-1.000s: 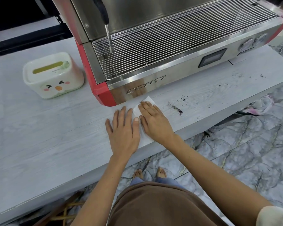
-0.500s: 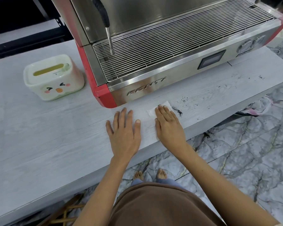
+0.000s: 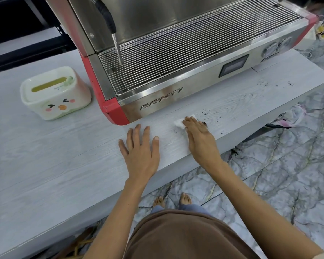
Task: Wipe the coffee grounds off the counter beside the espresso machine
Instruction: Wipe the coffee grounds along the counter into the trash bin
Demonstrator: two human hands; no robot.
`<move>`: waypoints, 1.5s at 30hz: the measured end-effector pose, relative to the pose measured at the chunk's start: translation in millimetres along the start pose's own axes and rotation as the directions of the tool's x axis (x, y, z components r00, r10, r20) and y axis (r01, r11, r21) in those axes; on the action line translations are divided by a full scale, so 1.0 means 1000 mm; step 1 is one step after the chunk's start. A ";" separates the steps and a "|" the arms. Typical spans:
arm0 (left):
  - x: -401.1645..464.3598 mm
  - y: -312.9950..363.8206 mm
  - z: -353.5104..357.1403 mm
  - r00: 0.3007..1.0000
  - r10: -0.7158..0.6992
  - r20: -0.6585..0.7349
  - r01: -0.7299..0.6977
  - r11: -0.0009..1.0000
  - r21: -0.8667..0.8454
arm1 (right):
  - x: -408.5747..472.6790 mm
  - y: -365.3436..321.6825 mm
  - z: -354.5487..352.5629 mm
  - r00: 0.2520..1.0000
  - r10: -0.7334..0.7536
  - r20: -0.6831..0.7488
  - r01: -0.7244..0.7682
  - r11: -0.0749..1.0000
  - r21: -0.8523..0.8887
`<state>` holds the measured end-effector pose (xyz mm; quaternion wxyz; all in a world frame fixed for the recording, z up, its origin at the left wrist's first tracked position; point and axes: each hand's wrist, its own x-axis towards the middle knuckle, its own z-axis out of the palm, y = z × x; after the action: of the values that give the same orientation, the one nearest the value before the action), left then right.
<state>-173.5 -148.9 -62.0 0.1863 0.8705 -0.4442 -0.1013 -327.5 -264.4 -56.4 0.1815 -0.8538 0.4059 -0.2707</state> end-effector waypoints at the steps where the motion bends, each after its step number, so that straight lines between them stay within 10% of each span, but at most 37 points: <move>1: 0.000 0.001 0.000 1.000 -0.004 -0.002 0.004 1.000 -0.010 | -0.002 -0.007 0.001 0.999 -0.034 -0.008 0.034 0.999 0.003; 12: 0.004 0.008 -0.002 0.999 -0.037 -0.027 0.034 0.995 -0.090 | -0.022 -0.032 0.035 0.967 -0.177 0.185 0.199 0.974 -0.108; 31: -0.002 0.012 0.004 0.997 -0.036 -0.066 0.037 0.999 0.001 | 0.009 0.040 -0.023 0.997 0.022 0.073 -0.029 0.994 0.103; 45: 0.015 0.029 0.011 0.994 -0.081 -0.069 0.079 0.997 -0.025 | -0.020 -0.002 0.020 0.962 -0.182 0.203 0.208 0.972 -0.111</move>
<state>-189.3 -179.2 -60.3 0.2073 0.8884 -0.4011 -0.0832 -324.2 -245.3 -77.3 0.1355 -0.9218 0.3173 -0.1769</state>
